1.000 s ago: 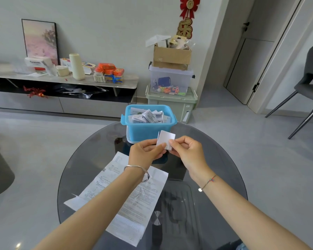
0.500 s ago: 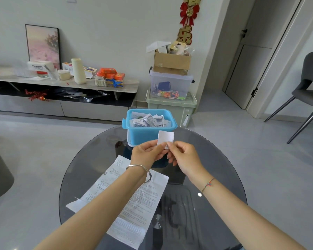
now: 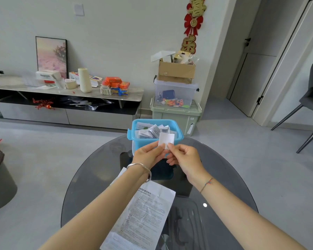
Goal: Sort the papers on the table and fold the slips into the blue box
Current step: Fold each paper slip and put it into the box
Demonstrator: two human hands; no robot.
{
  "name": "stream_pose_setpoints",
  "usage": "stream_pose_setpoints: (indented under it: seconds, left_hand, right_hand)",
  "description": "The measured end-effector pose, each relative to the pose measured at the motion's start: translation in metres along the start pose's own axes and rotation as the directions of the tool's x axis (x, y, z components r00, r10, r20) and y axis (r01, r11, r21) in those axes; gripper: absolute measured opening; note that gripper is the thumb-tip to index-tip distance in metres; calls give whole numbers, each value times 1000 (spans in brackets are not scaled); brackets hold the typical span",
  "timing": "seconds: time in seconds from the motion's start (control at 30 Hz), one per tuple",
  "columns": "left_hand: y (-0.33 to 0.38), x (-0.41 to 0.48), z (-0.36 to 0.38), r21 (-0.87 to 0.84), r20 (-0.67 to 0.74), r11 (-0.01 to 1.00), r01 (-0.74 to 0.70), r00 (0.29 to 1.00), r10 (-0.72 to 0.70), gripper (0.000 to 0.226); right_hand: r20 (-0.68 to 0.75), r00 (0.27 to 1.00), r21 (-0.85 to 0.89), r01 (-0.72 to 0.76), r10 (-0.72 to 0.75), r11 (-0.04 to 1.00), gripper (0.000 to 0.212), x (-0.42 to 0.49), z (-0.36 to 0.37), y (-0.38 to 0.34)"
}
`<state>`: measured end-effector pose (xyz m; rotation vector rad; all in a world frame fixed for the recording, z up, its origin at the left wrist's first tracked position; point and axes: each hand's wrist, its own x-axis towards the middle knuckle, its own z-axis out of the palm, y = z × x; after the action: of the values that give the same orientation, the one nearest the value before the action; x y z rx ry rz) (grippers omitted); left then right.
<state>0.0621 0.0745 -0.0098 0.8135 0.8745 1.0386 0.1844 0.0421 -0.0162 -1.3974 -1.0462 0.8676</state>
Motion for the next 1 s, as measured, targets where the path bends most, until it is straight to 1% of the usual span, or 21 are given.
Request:
stream_pose_setpoints:
  seconds: [0.07,0.13,0.2,0.23,0.3,0.37,0.4,0.47,0.57,0.63,0.7,0.8,0.87,0.9,0.93,1.0]
  left_hand:
    - [6,9,-1,-60,21,998,33,999,-32,11]
    - [11,19,-2,-46,37,999,30,999,-28,9]
    - [14,31,-2,100,44,995,-28,999,23,9]
    - [14,36,-2,201,61,977,-68,997,56,14]
    - [13,46,-7,402,111,904,-144,988,109,26]
    - [7,52,-19,580,173,781,-233,972,161,30]
    - [2,54,-27,654,221,703,-279,959,175,29]
    - [-7,54,-45,783,322,520,-342,938,130,28]
    - [-19,49,-66,874,421,280,-397,907,-27,32]
    - [-29,46,-75,900,427,155,-407,895,-131,42]
    - [-39,46,-81,913,406,54,-405,887,-220,57]
    - [-53,48,-85,884,426,-82,-460,867,-259,75]
    - [-63,51,-87,874,435,-120,-471,868,-240,82]
    - [-67,52,-88,874,434,-126,-470,870,-232,85]
    - [-71,53,-88,874,435,-127,-469,872,-226,86]
    - [-77,54,-85,875,440,-120,-469,873,-208,87]
  right_hand:
    - [7,1000,42,-8,8,999,20,11,0,-2]
    - [2,1000,37,3,-3,999,11,25,-2,-4]
    - [-6,998,-13,55,-55,998,4,39,-5,-10]
    - [-16,996,-39,92,-92,995,5,48,-8,-13]
    - [-30,983,-135,178,-183,975,2,70,-18,-22]
    - [13,964,-345,254,-266,904,6,94,-34,-31]
    - [72,956,-471,284,-284,836,9,106,-43,-33]
    - [204,942,-667,332,-266,667,11,123,-56,-32]
    - [327,924,-792,381,-196,477,13,140,-59,-25]
    - [381,915,-836,404,-137,372,14,147,-54,-19]
    - [398,909,-859,416,-123,299,15,148,-47,-13]
    - [391,908,-877,416,-148,241,19,145,-40,-5]
    - [362,915,-891,396,-181,221,21,143,-37,1]
    - [327,921,-898,373,-211,234,21,142,-36,3]
    - [279,930,-901,340,-240,270,22,141,-36,6]
    - [172,946,-876,274,-274,397,25,141,-36,10]
